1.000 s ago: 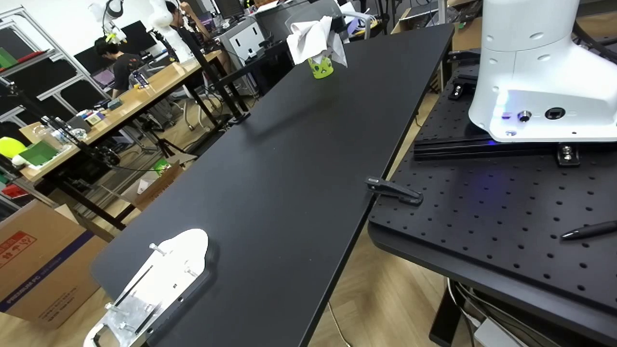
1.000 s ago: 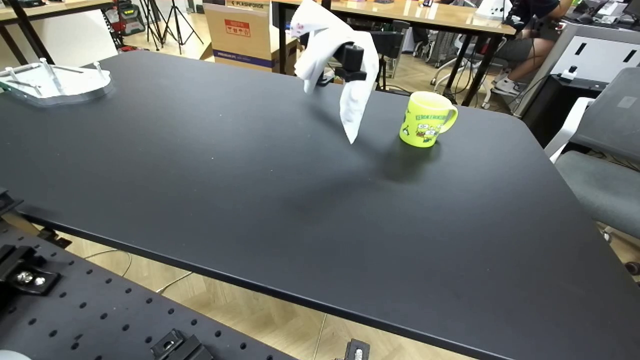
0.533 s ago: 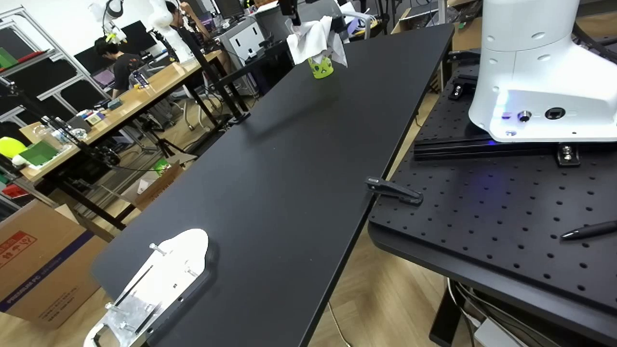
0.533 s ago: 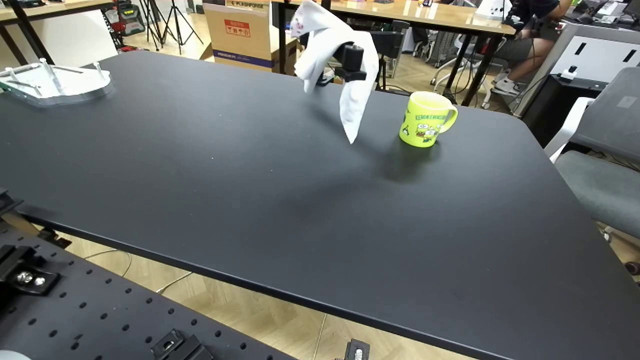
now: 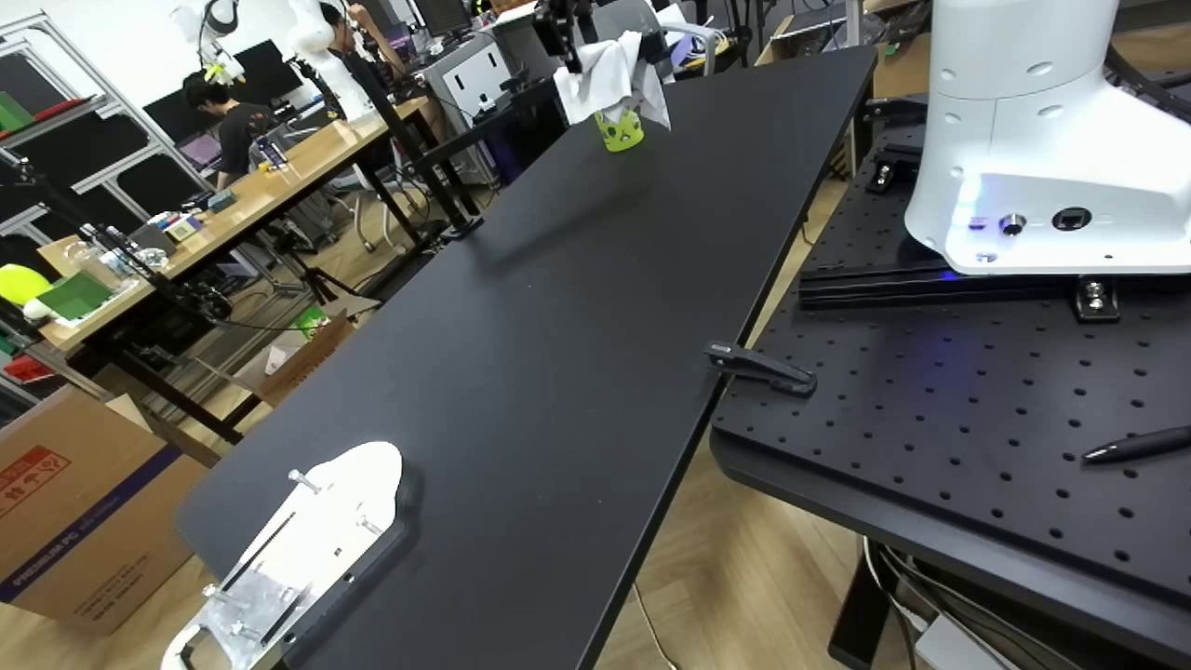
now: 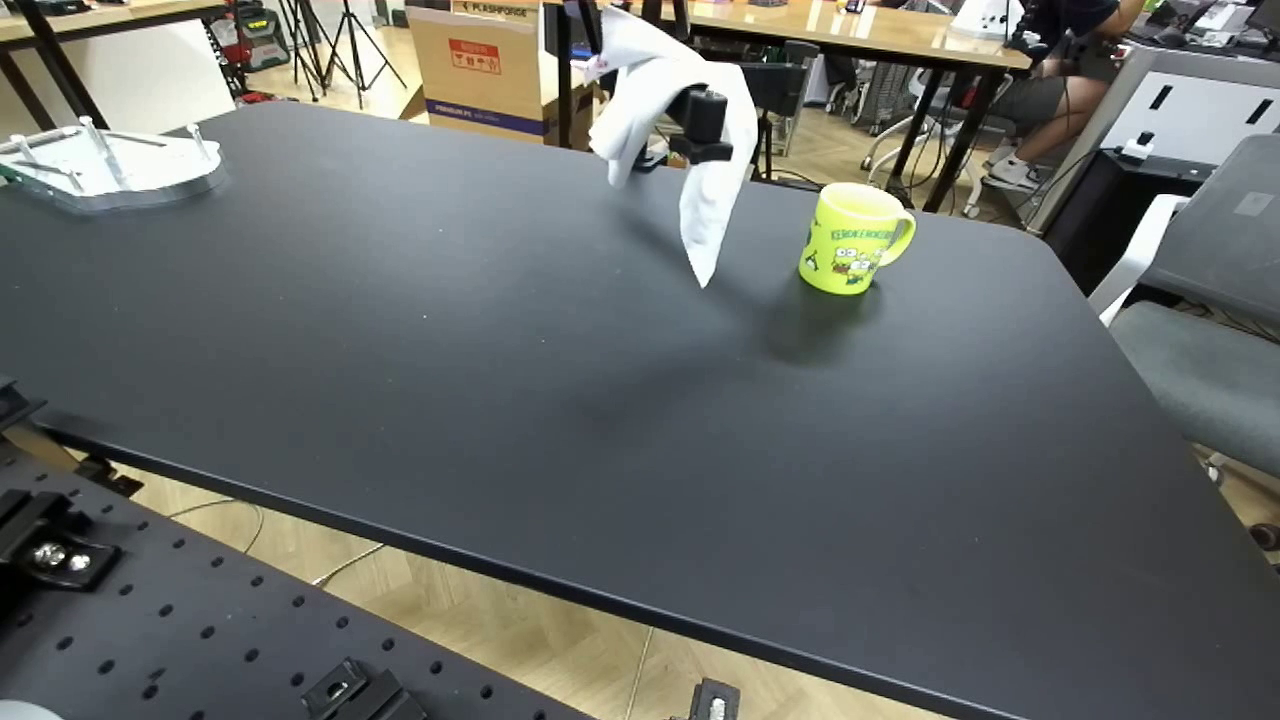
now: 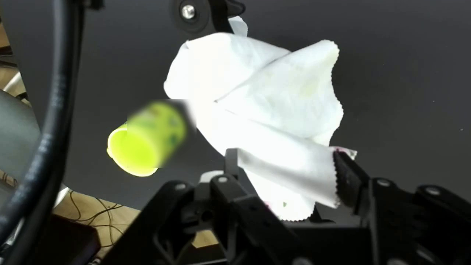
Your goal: Pick up the white towel from the tripod and put it on the table.
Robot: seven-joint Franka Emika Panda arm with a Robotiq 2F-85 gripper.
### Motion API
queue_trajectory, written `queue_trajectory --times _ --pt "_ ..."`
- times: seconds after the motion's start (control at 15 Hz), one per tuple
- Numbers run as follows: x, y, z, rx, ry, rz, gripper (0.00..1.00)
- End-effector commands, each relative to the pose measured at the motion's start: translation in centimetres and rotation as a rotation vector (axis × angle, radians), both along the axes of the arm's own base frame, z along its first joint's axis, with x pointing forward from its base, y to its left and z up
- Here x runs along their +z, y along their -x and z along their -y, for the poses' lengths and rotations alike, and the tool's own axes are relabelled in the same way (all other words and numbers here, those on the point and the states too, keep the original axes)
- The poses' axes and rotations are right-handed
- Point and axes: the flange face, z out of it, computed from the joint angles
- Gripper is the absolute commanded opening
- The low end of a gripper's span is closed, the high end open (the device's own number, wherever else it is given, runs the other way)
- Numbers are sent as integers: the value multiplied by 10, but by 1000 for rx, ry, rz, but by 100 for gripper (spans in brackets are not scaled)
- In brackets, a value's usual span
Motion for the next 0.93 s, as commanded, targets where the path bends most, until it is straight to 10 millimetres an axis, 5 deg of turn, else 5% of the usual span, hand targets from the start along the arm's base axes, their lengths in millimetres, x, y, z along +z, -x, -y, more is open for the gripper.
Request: queue_trajectory --times 0.0,0.33,0.6,0.87 --pt "6 3 2 -19 -15 -39 37" --pt "13 20 -2 -7 -41 -92 3" --pt "15 32 -19 53 -50 -125 0" --pt "6 42 -60 165 -50 -160 1"
